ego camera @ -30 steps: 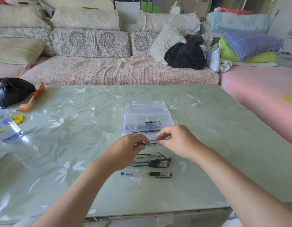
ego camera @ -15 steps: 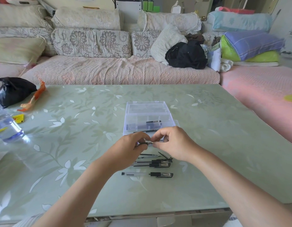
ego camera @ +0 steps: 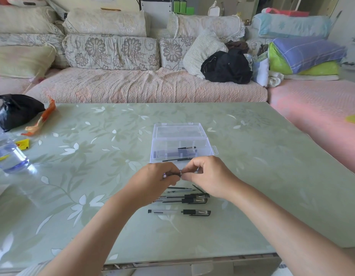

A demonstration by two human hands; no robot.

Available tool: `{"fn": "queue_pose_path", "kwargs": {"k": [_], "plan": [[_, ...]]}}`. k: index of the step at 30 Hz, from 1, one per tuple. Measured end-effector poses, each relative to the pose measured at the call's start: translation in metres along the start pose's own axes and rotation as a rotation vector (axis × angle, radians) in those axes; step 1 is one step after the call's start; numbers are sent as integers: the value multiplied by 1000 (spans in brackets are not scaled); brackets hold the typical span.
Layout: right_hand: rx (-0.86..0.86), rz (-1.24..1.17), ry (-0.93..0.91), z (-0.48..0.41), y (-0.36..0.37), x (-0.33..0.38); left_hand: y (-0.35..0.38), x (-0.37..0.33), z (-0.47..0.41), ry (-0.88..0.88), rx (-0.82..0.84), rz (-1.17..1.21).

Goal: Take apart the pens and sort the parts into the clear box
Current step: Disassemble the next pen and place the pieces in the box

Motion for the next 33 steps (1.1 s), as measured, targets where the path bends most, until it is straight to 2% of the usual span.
{"fn": "queue_pose_path", "kwargs": {"k": [5, 9, 15, 21, 25, 33], "plan": [[48, 69, -11, 2, 3, 1, -4, -1, 1, 6, -31, -6], [10, 90, -54, 4, -2, 6, -5, 1, -1, 14, -53, -8], [51, 189, 1, -1, 3, -5, -6, 5, -2, 6, -66, 18], [43, 175, -59, 4, 2, 7, -6, 4, -1, 3, -67, -69], [59, 166, -32, 1, 5, 1, -11, 0, 1, 5, -102, -188], [37, 194, -44, 2, 0, 3, -11, 0, 1, 7, -107, -137]]}}
Point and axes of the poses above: each hand's wrist, its own z-axis away from the middle knuckle, its own y-axis out of the palm, x = y × z, the point moved 9 cm from there along -z, towards the middle knuckle, and after that the axes turned 5 degrees about x, right-handed, at the moved point
